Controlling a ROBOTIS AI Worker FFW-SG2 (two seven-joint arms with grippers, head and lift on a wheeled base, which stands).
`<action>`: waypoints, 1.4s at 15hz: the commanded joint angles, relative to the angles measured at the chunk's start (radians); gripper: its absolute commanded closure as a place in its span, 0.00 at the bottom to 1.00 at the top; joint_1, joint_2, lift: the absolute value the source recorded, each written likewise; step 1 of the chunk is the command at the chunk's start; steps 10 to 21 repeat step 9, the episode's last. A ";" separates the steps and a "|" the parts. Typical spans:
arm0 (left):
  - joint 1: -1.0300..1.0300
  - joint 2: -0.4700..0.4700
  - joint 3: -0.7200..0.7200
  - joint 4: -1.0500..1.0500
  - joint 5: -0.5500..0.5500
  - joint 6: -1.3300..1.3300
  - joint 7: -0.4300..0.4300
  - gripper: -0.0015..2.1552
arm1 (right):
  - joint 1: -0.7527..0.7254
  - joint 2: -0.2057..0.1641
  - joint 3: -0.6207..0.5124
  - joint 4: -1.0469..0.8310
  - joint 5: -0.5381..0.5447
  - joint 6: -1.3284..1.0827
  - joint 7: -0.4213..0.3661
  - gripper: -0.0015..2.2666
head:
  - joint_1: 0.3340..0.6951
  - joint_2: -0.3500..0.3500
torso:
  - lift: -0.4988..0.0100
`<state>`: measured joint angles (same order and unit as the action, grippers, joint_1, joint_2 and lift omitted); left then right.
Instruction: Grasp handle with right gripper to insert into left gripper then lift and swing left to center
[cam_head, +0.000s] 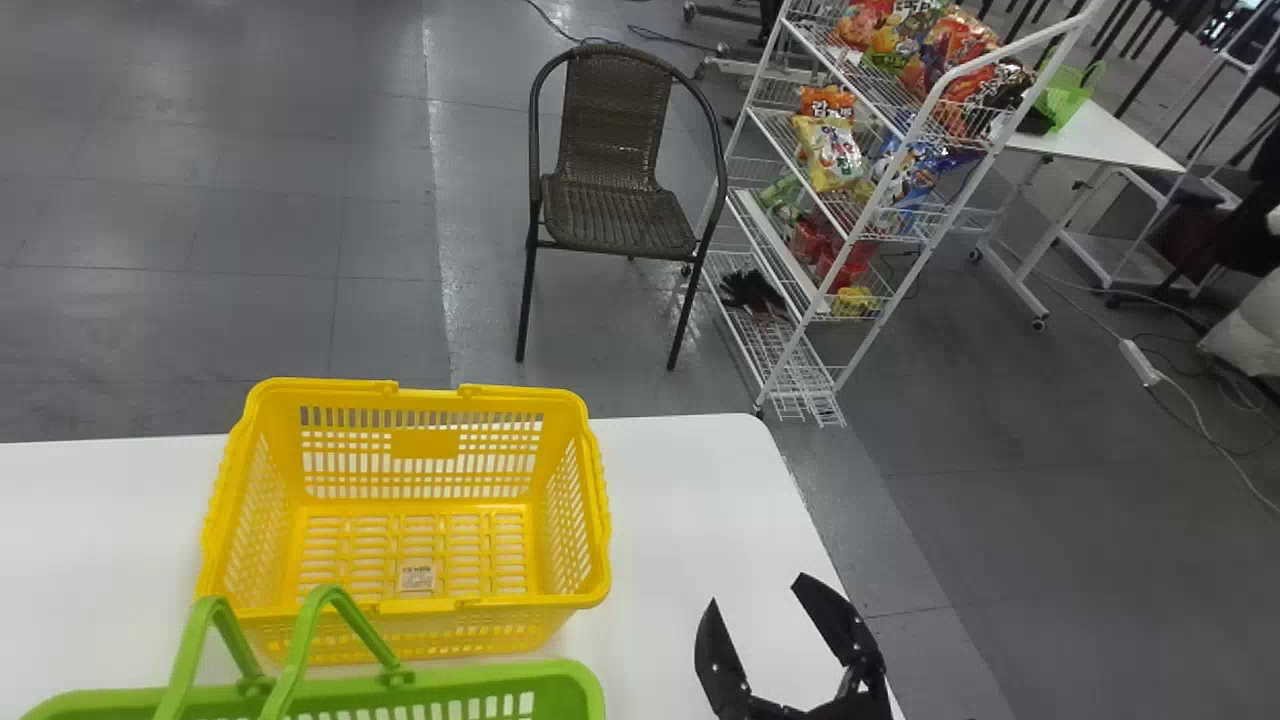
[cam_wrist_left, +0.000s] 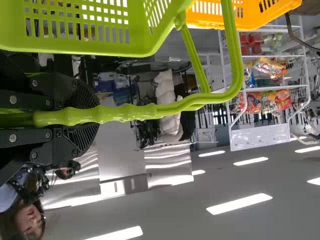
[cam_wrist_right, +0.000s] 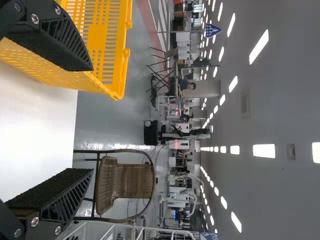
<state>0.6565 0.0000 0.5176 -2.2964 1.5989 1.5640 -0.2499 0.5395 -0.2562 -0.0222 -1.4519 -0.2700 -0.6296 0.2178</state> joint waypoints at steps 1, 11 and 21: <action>0.000 -0.003 -0.002 0.000 0.000 0.007 0.001 0.87 | 0.002 0.000 0.001 -0.001 0.000 0.000 0.000 0.04 | 1.00 0.00 | 0.98; 0.002 -0.003 -0.002 0.002 0.000 0.007 -0.002 0.87 | 0.005 0.000 0.001 -0.002 0.002 0.000 0.000 0.04 | 1.00 0.00 | 0.98; 0.002 -0.003 -0.002 0.002 0.000 0.007 -0.002 0.87 | 0.005 0.000 0.001 -0.002 0.002 0.000 0.000 0.04 | 1.00 0.00 | 0.98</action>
